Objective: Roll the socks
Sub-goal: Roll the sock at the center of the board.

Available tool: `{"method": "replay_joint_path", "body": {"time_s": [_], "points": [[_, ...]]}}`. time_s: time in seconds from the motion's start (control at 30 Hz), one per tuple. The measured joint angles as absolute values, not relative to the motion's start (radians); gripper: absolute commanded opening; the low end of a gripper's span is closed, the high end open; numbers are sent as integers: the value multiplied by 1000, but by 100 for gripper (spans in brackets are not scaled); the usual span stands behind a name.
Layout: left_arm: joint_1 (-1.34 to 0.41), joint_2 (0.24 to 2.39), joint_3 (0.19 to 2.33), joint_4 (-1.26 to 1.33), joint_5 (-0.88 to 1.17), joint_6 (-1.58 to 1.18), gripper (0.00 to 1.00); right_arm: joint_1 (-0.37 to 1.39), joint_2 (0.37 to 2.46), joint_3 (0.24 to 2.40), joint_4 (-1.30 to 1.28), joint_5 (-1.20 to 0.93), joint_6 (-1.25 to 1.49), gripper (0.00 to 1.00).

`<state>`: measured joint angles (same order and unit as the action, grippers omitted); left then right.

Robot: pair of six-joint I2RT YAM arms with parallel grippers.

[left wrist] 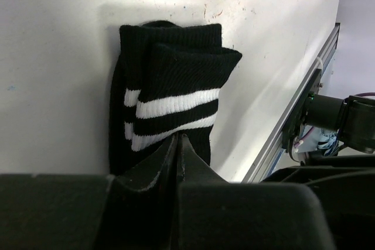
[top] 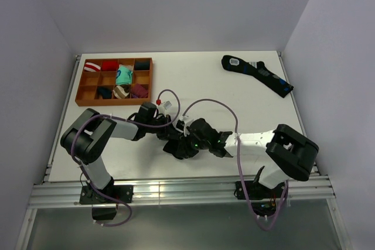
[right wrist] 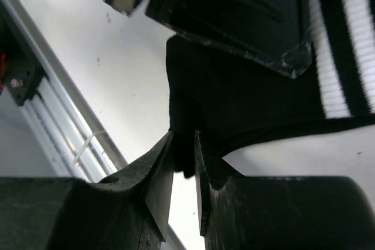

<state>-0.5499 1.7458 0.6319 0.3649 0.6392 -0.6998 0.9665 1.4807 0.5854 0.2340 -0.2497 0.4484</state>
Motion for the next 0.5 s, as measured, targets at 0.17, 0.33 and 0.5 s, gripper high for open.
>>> {"method": "replay_joint_path", "body": {"time_s": [0.17,0.33,0.5], "points": [[-550,1745,625,381,639,-701,9,920,1499,581,231,-324,512,25],[-550,1743,623,381,635,-701,8,870,1547,581,236,-363,592,23],[-550,1732,616,379,620,-700,8,836,1608,583,274,-424,681,19]]}}
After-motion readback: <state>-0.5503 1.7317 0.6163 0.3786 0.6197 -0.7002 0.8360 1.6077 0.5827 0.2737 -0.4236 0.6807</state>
